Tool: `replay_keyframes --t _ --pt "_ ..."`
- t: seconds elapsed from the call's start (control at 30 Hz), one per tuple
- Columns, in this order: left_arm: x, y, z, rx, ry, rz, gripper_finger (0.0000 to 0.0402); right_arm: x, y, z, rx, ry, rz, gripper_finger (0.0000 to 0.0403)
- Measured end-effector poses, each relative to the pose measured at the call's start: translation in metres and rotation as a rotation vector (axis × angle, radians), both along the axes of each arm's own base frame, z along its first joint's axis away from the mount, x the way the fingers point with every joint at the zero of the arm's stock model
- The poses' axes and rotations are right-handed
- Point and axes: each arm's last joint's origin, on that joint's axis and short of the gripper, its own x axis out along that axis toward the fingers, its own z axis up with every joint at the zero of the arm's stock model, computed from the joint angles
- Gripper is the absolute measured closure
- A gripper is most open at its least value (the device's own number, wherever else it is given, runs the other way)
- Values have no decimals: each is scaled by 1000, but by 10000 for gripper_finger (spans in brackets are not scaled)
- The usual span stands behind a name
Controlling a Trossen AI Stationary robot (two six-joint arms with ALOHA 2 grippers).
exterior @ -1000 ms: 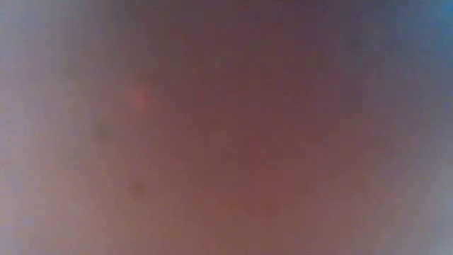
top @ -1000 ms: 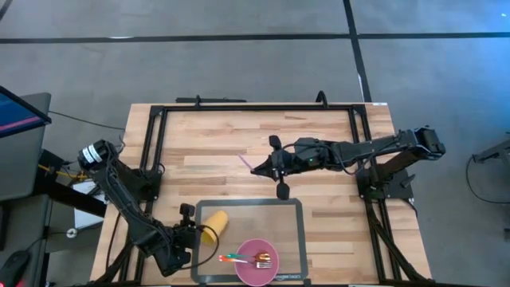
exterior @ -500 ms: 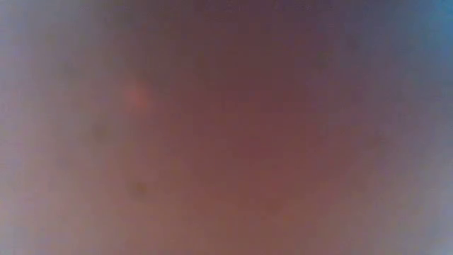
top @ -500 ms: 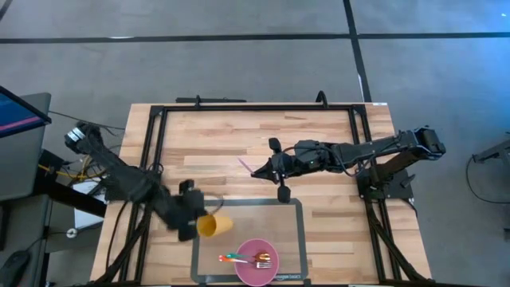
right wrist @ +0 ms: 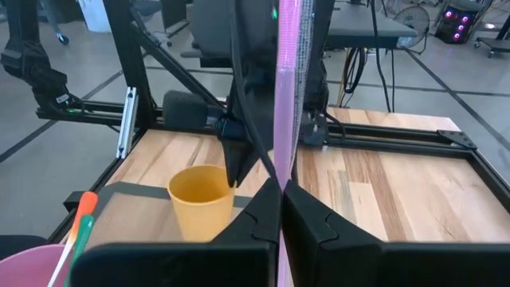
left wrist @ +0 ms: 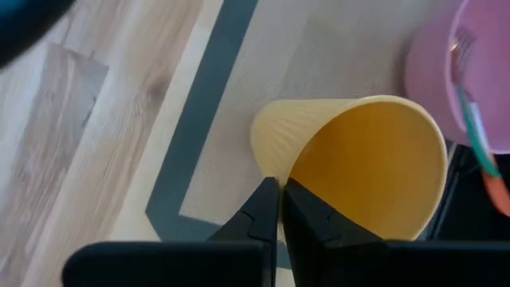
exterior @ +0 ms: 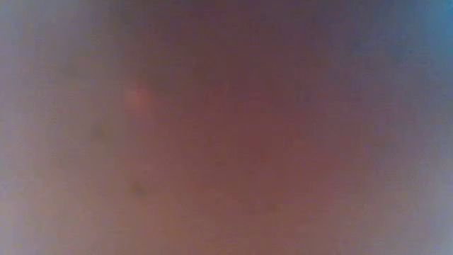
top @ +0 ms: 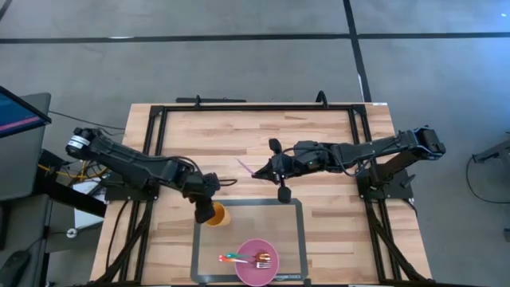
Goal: Pick & Place Utensil
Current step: Adjust the yellow cup on the transparent mat
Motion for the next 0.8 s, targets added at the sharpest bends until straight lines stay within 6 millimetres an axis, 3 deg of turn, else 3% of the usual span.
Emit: replay_keyframes --t 0.4,0.8 --pt "16 -1 -19 47 72 -25 372 0 0 0 -7 -1 2 402" --pt "17 -2 -12 31 3 -23 344 0 0 0 -7 -1 2 402"
